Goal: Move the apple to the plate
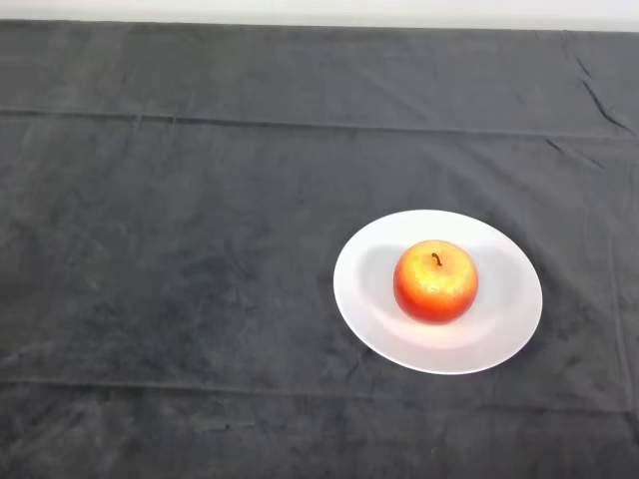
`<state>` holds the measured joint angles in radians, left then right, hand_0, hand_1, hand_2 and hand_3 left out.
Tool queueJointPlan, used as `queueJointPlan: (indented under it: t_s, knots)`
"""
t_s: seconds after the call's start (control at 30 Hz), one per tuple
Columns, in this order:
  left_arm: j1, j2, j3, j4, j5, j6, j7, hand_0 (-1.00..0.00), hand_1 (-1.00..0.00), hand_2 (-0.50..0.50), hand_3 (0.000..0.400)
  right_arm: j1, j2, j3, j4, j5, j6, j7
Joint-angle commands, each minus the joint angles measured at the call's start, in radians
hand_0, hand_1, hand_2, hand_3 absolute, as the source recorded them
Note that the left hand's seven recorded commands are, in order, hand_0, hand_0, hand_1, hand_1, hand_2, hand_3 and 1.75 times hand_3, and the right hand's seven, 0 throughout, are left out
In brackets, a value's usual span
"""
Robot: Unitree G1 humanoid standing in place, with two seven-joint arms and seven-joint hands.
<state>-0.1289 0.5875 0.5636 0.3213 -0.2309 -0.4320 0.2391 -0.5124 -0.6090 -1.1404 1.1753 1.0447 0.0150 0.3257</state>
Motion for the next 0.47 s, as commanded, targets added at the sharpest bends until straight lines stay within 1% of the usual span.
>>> queueJointPlan:
  t_s: [0.03, 0.47]
  knots:
    - [-0.012, -0.016, 0.045, 0.013, 0.014, 0.008, -0.01, 0.0, 0.0, 0.0, 0.0, 0.014, -0.019, -0.0046, -0.023, 0.0098, -0.003, -0.0005]
    - [-0.013, -0.019, 0.055, 0.016, 0.015, 0.007, -0.019, 0.0, 0.0, 0.0, 0.0, 0.014, -0.019, -0.0046, -0.023, 0.0098, -0.003, -0.0006]
